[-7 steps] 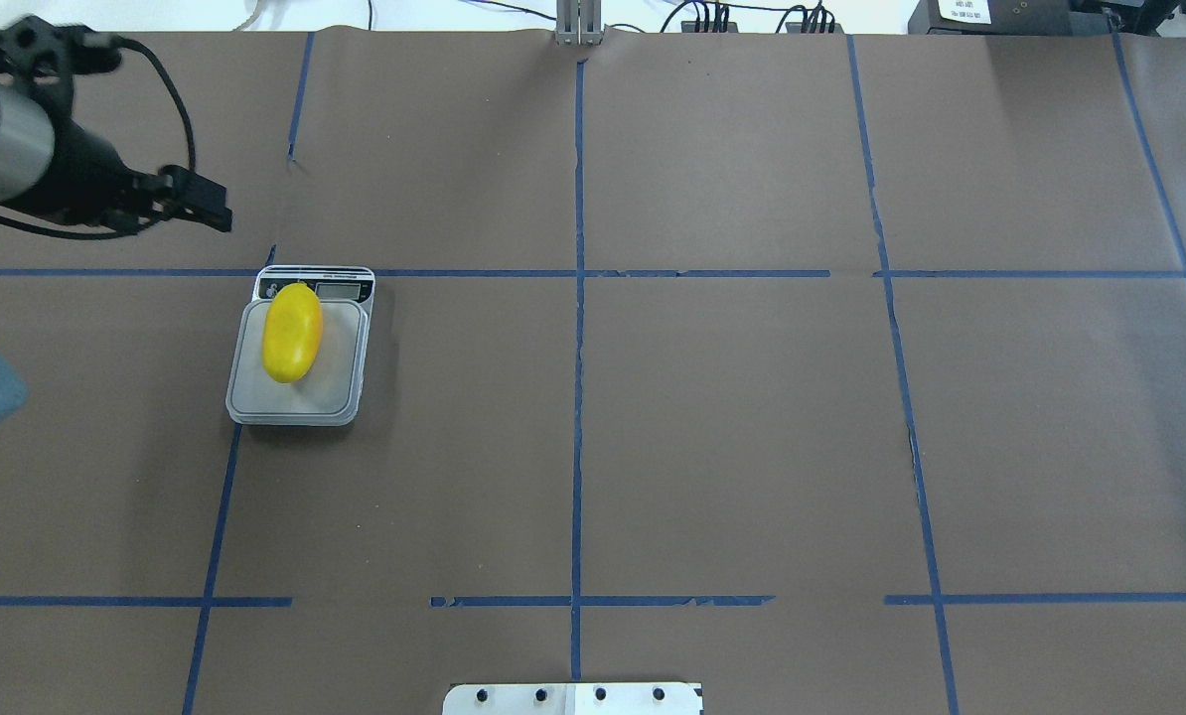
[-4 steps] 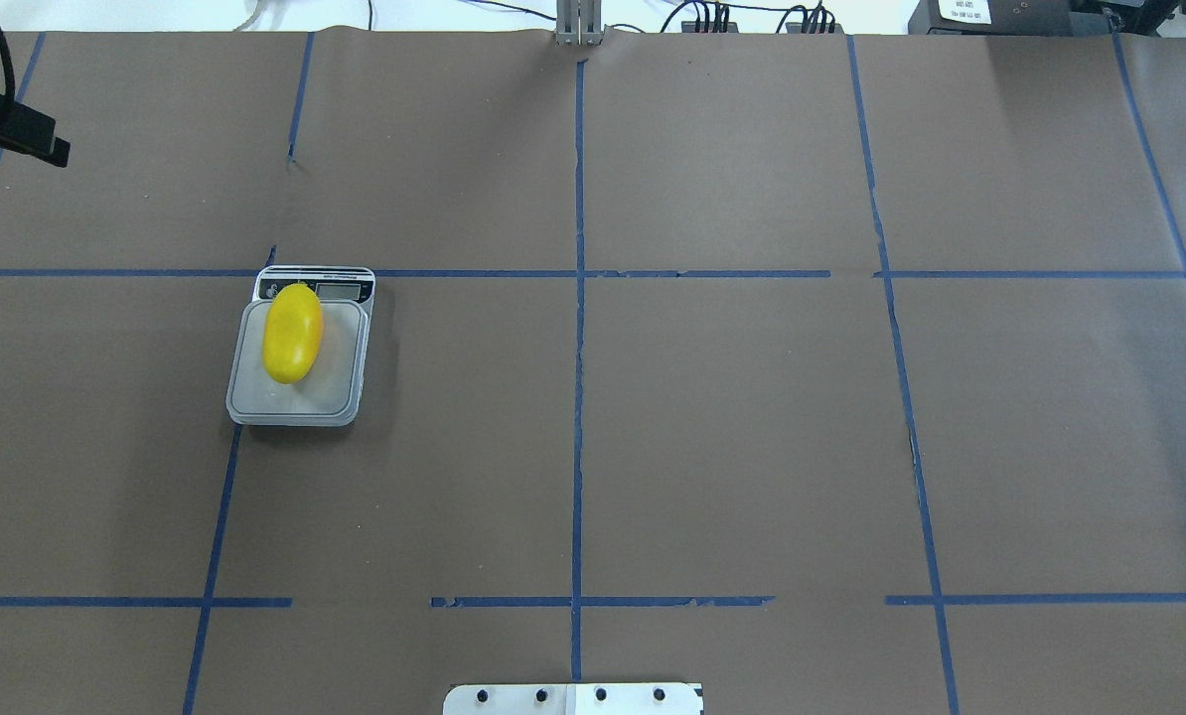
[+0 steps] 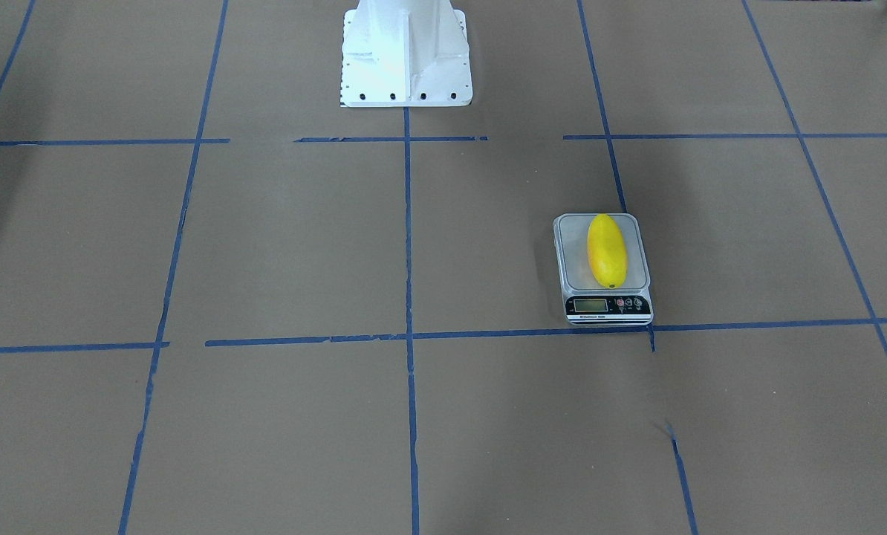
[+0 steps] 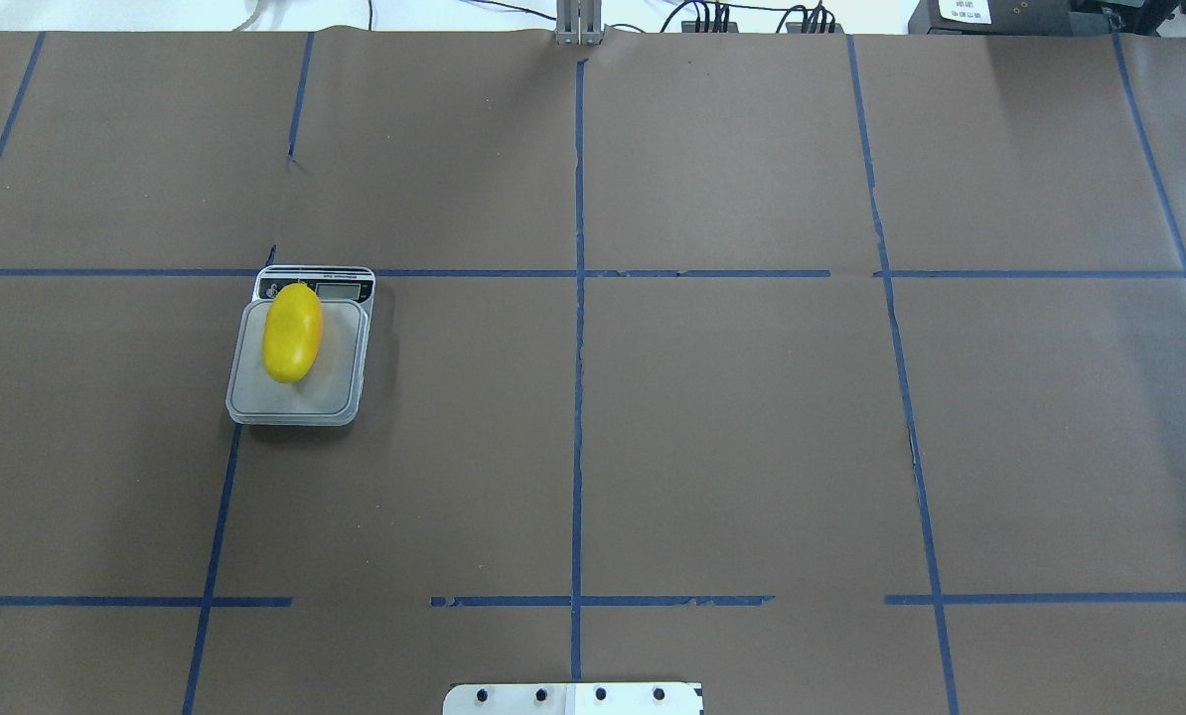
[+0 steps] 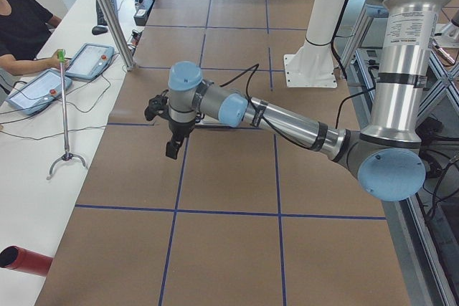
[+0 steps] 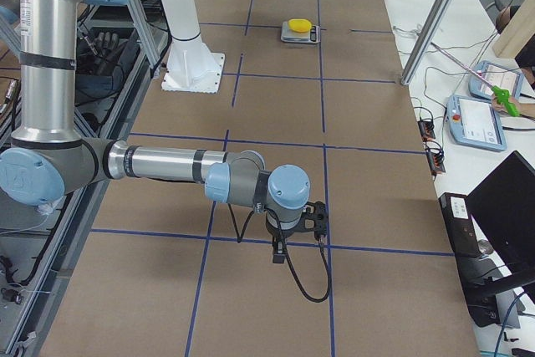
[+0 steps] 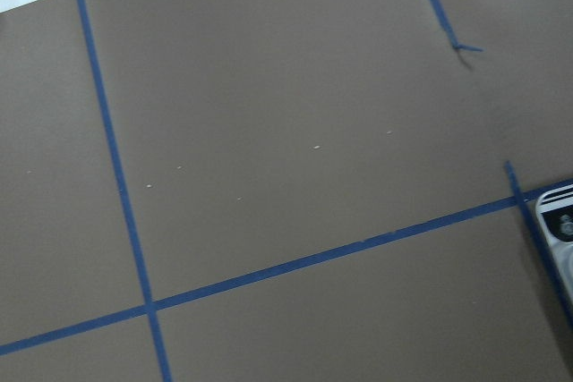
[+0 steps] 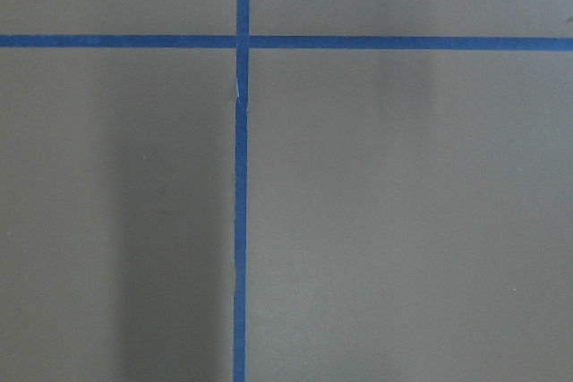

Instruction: Weigh mango

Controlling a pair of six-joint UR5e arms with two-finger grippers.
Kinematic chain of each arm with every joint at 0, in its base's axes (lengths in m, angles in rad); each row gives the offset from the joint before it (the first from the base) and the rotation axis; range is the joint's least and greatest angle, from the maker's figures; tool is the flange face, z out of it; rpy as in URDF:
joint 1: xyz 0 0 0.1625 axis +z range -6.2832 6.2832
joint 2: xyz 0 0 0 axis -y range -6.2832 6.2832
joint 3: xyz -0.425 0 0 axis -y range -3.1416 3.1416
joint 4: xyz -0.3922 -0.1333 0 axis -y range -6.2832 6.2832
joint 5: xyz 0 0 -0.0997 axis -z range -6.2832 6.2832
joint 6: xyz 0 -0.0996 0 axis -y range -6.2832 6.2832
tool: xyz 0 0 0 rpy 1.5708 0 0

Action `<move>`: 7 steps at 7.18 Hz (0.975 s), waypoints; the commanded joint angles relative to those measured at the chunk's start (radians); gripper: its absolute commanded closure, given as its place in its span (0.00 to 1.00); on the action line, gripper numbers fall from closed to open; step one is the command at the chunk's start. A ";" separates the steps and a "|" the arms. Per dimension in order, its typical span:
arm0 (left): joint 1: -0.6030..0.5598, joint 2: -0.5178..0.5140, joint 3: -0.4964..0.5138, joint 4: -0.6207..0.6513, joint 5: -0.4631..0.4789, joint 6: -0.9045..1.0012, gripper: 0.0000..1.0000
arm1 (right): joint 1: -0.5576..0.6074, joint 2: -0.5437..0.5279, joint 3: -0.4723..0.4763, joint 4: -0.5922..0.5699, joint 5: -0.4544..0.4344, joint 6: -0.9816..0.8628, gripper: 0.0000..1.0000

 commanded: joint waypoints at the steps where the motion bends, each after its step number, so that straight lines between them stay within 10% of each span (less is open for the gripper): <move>1: -0.112 0.083 0.143 -0.045 -0.032 0.108 0.00 | 0.000 0.000 0.001 0.000 0.000 0.000 0.00; 7: -0.112 0.107 0.154 -0.029 -0.037 0.092 0.00 | 0.000 0.000 -0.001 0.000 0.000 0.000 0.00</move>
